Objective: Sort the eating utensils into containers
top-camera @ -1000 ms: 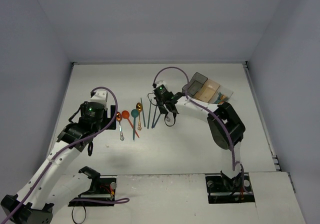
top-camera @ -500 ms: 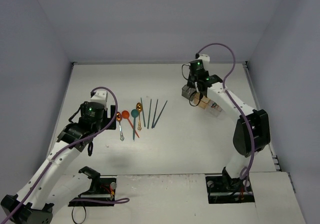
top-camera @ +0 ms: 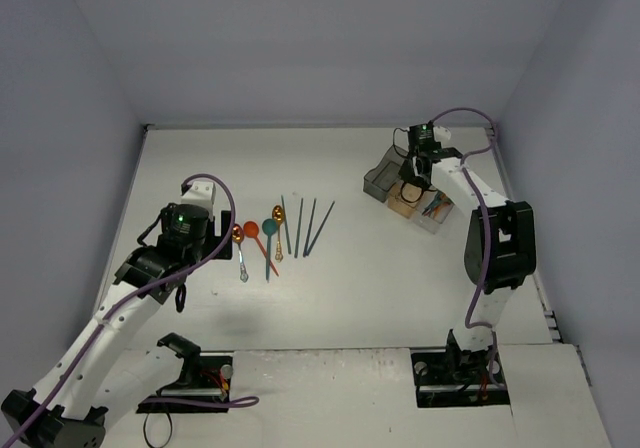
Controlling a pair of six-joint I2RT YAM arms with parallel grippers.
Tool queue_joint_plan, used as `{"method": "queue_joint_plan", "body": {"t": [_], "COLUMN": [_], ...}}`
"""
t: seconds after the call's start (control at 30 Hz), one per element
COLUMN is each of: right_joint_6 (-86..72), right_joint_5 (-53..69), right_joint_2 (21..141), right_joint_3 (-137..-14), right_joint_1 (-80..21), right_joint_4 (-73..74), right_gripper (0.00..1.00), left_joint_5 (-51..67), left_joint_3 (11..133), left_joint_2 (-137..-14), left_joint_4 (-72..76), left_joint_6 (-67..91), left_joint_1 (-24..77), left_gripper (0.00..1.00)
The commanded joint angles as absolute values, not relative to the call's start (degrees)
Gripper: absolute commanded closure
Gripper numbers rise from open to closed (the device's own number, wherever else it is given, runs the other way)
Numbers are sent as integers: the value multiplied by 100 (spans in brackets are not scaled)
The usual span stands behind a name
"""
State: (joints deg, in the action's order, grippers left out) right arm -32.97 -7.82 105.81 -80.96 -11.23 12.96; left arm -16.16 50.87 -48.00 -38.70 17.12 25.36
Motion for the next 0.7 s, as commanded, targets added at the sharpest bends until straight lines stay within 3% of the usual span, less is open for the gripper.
{"method": "queue_joint_plan", "body": {"t": [0.0, 0.23, 0.67], "right_joint_6": [-3668, -3776, -3464], "right_joint_5": [-659, -661, -766], "right_joint_2": [10623, 10912, 10727], "right_joint_3": [-8039, -7896, -8072], "right_joint_1": [-1024, -874, -862], "right_joint_4": [1274, 1274, 1274], "right_gripper": [100, 99, 78], "left_joint_5": [-1661, -1651, -1626], "left_joint_3": [5133, 5142, 5142], "left_joint_2": [-4841, -4878, -4908], "left_joint_4": [-3612, -3614, -3612], "left_joint_6": [1670, 1661, 1661], "left_joint_1": [2496, 2496, 2496], "left_gripper": [17, 17, 17]}}
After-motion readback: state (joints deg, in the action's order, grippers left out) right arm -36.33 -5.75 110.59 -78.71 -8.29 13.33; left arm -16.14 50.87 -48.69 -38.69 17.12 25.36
